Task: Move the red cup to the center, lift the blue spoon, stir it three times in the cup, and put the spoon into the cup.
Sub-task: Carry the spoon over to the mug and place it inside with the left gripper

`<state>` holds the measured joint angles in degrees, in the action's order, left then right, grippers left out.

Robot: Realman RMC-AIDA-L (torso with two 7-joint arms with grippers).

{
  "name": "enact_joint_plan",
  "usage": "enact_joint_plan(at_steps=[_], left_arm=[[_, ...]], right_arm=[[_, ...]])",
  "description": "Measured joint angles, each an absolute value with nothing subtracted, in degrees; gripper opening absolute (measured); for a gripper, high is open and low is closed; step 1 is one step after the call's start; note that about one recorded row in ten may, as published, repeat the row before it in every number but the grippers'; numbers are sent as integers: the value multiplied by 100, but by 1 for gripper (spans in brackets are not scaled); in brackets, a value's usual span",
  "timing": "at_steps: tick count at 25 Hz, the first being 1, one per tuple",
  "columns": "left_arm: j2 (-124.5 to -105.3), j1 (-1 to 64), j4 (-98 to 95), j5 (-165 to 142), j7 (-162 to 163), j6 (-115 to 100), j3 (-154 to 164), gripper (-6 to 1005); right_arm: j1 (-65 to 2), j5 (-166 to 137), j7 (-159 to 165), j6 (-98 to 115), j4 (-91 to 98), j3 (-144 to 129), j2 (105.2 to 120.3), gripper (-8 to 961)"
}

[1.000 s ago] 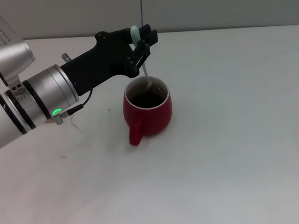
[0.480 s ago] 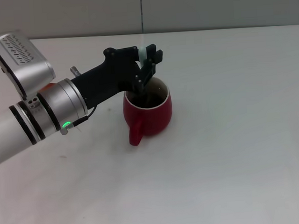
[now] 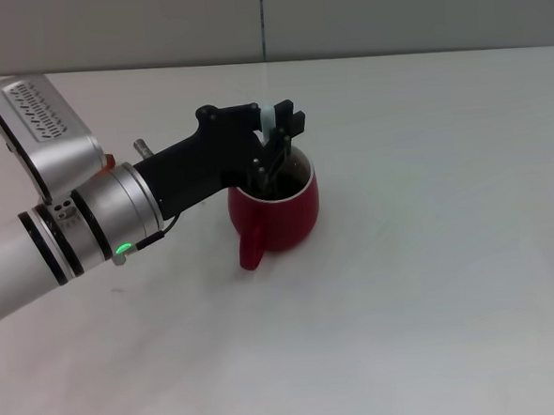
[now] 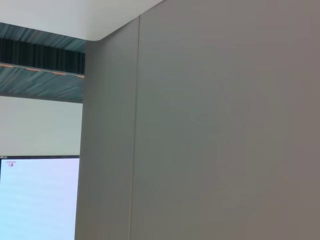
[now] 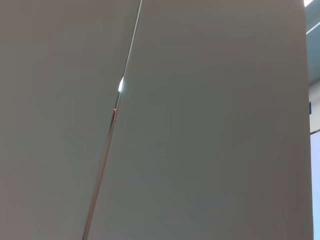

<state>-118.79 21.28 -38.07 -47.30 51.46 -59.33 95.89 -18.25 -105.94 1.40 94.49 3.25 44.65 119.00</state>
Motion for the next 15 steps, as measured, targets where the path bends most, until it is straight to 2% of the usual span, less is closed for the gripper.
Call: enact_joint_plan(at_steps=[6,15], left_arm=[[-11884,2042,-3824,-4727,5192,-6011,9644,142],[-11909,2279,-3623,-4115,4810,-5857,10050,142]], right_arm=[[-1816,-10599,140,9461,325,4465,11900,679],[-1764,-10609,140,9551,323,4465,11900,679]])
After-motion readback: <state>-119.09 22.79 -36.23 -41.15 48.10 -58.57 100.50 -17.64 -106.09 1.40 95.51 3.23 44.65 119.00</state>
